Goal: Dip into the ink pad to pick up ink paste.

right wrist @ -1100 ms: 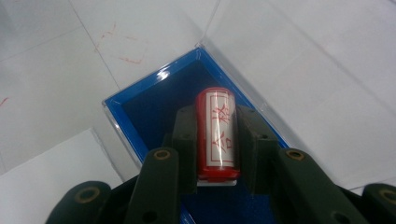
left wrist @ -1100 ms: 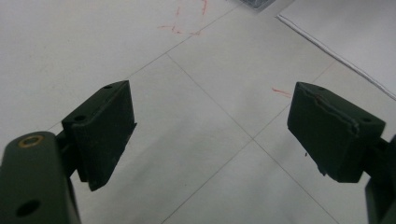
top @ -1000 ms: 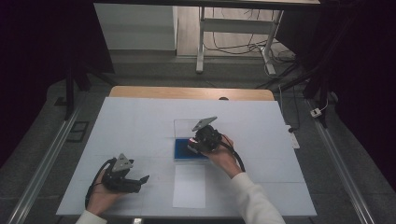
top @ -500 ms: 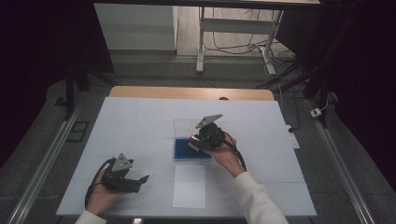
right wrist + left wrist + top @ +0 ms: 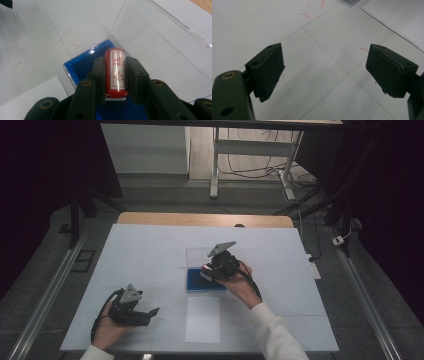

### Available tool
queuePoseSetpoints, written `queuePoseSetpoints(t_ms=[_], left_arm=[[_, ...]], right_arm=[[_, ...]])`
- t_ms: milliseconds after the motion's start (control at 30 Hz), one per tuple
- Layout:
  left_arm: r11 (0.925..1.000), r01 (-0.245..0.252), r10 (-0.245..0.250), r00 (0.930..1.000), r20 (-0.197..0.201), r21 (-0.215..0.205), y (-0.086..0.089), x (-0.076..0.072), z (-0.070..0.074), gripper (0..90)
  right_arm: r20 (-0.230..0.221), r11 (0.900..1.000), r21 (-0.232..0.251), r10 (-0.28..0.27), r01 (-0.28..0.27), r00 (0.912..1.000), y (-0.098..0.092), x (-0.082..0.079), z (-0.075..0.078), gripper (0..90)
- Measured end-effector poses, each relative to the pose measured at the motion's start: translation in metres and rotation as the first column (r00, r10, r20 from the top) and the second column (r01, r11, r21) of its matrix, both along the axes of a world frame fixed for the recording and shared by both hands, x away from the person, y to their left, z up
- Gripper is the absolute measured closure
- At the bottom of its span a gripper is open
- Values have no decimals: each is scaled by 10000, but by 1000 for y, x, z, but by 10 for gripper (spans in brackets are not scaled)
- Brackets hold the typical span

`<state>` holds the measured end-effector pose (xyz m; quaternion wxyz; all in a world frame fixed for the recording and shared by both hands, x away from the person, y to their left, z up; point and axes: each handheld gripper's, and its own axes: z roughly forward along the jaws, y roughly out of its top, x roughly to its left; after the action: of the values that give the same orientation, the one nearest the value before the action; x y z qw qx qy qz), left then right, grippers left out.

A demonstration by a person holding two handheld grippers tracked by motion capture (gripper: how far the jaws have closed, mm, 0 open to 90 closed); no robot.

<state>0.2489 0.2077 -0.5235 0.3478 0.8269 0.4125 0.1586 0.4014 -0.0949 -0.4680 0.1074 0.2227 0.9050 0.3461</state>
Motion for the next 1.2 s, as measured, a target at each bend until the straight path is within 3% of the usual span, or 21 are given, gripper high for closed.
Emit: queuePoseSetpoints(t_ms=[267,433,833,967,1200], left_arm=[[10000,12,-12,10000,-38,21,0,1,-1,153],[10000,16,-16,10000,-50,35,0,1,-1,153],[9999,35,-34,9999,-103,95,0,1,-2,153],[9999,23,-22,9999,-105,98,0,0,-2,153],[10000,37,-36,10000,-76,92,0,-1,-1,153]], right_arm=[[-22,9996,-230,132,-132,9999,4,2,-6,701],[-169,9980,-618,156,-166,9997,7,3,-13,701],[-214,9957,-904,197,-216,9996,10,5,-12,703],[-416,9966,-811,80,-113,9991,9,7,-16,706],[-92,9955,-948,58,-67,9999,11,1,-17,708]])
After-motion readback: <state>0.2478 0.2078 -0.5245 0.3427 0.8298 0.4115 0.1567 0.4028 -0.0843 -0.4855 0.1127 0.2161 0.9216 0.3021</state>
